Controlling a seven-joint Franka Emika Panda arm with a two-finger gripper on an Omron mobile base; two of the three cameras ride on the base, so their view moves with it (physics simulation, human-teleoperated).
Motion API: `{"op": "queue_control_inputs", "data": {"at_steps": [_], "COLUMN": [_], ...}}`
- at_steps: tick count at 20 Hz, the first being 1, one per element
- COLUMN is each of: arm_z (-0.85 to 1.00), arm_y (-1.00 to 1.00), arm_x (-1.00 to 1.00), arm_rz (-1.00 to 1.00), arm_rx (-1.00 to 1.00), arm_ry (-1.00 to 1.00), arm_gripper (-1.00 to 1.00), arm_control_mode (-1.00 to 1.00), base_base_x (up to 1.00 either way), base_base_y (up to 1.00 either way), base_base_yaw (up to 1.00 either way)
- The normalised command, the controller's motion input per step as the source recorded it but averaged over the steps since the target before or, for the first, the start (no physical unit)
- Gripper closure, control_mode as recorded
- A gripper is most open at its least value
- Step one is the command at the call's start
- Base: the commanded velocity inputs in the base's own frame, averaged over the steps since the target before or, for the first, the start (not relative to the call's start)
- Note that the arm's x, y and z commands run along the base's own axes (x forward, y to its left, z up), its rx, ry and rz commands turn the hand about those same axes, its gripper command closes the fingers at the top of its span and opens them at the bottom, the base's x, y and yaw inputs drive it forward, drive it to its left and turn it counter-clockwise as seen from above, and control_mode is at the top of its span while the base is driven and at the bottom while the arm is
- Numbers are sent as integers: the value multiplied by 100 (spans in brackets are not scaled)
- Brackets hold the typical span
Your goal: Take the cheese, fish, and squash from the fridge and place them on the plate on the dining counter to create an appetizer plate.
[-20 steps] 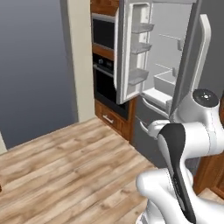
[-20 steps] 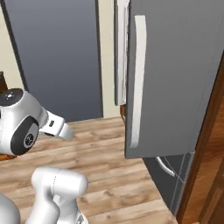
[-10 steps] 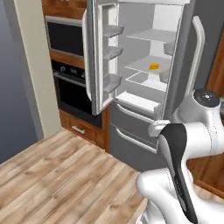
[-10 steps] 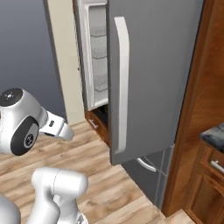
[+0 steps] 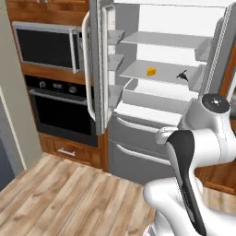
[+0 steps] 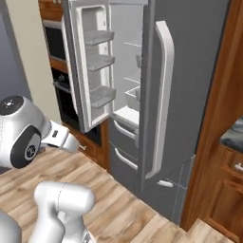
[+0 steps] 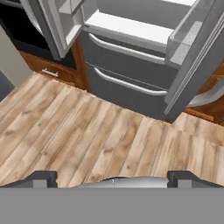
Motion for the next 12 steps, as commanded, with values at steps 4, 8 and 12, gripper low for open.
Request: {"op": "queue_control_inputs", "data": {"at_steps": [4, 8, 12], "arm_z": [0, 0, 0], "arm_y": [0, 0, 0], "arm_x": [0, 0, 0], "arm_rz": [0, 0, 0], "arm_rx": [0, 0, 0], "arm_ry": [0, 0, 0], "arm_gripper": [-100, -100, -100], "arm_control_mode": [100, 100, 100], "base_base_x": [0, 0, 2], "base_base_y": [25, 19, 69], "base_base_yaw": [-53, -54, -54]}}
